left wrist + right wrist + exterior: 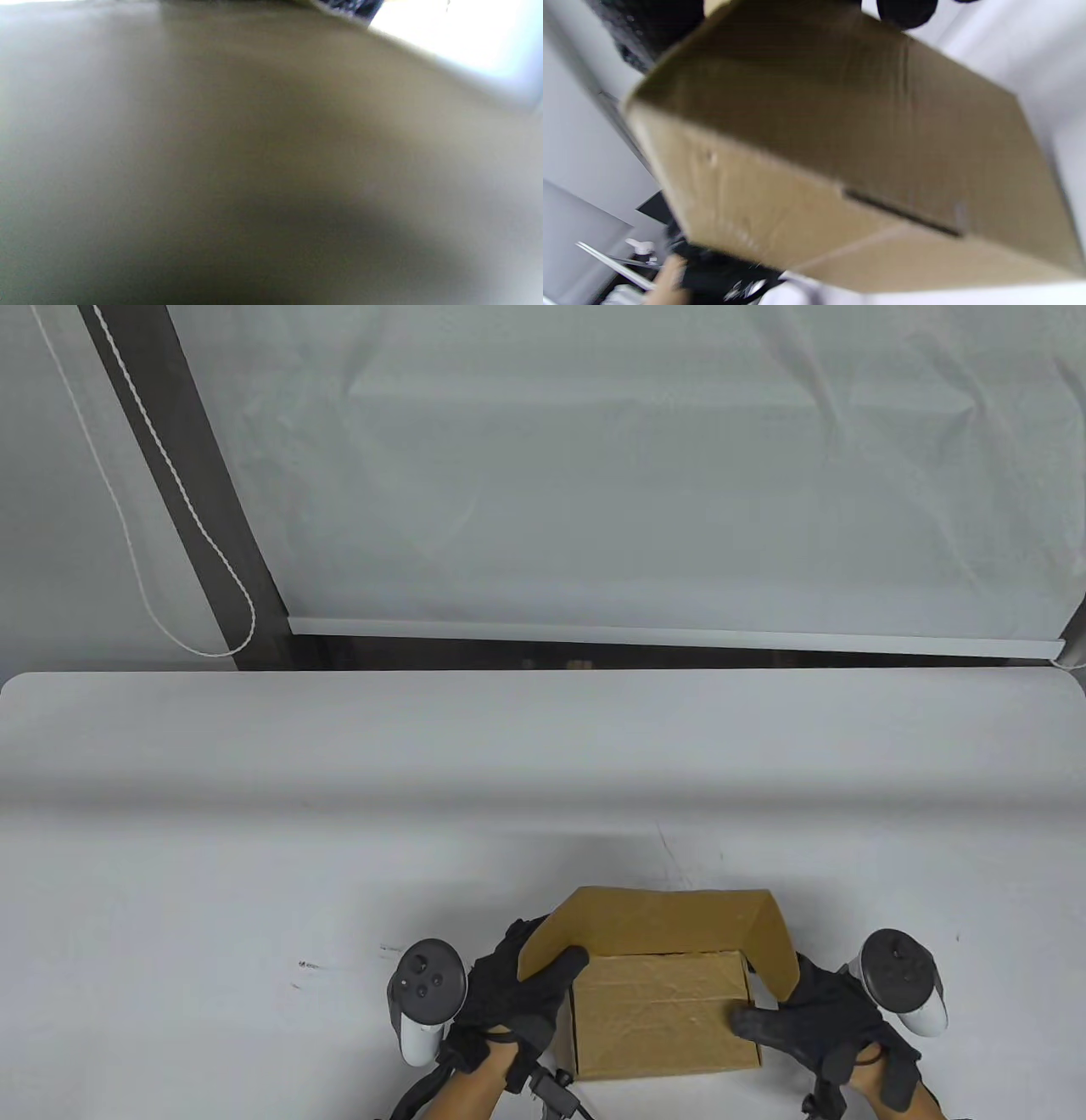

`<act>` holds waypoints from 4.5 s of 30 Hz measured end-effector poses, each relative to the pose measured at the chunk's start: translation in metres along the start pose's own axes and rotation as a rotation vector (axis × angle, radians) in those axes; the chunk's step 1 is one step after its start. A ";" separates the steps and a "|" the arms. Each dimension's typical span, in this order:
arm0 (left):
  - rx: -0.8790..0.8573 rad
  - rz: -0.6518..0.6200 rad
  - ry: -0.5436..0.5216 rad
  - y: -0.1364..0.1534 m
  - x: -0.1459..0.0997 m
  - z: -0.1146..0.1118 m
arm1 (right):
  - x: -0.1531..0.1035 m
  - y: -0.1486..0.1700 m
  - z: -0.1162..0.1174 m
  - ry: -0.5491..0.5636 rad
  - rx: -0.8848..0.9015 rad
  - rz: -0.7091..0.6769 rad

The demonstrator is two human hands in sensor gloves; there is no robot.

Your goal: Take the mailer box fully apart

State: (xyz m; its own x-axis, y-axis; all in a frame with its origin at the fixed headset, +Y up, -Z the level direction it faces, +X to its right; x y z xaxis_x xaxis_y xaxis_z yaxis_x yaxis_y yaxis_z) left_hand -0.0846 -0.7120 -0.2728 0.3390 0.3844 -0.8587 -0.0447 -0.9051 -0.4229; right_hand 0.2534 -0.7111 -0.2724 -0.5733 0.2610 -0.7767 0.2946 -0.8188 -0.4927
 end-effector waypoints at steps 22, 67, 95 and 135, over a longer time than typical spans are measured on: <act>0.279 0.064 0.487 -0.002 -0.002 -0.049 | -0.032 -0.035 -0.035 0.771 -0.053 -0.102; -0.039 0.239 -0.085 0.023 -0.008 0.019 | -0.038 -0.022 -0.075 0.573 0.009 0.034; 0.448 0.554 0.396 0.020 -0.006 -0.042 | -0.055 -0.009 -0.086 0.794 0.107 0.068; 0.652 0.451 0.181 0.015 -0.004 -0.018 | 0.017 -0.019 0.083 -0.467 -0.653 0.067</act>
State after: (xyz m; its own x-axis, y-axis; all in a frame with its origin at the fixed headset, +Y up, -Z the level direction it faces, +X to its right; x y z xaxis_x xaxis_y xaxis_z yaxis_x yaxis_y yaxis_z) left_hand -0.0699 -0.7304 -0.2704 0.3021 -0.0775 -0.9501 -0.7327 -0.6565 -0.1795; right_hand 0.1745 -0.7333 -0.2438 -0.7567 -0.1366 -0.6394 0.6442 -0.3232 -0.6933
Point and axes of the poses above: the tracker on the back of each hand, its own y axis roughly to the little-finger side, its own x axis roughly from the wrist to the fingertips, z = x × y, the point moved 1 cm from there along x, roughly from the wrist to the fingertips, and after that the axes turned 2 degrees about -z, right-handed, at the moved point
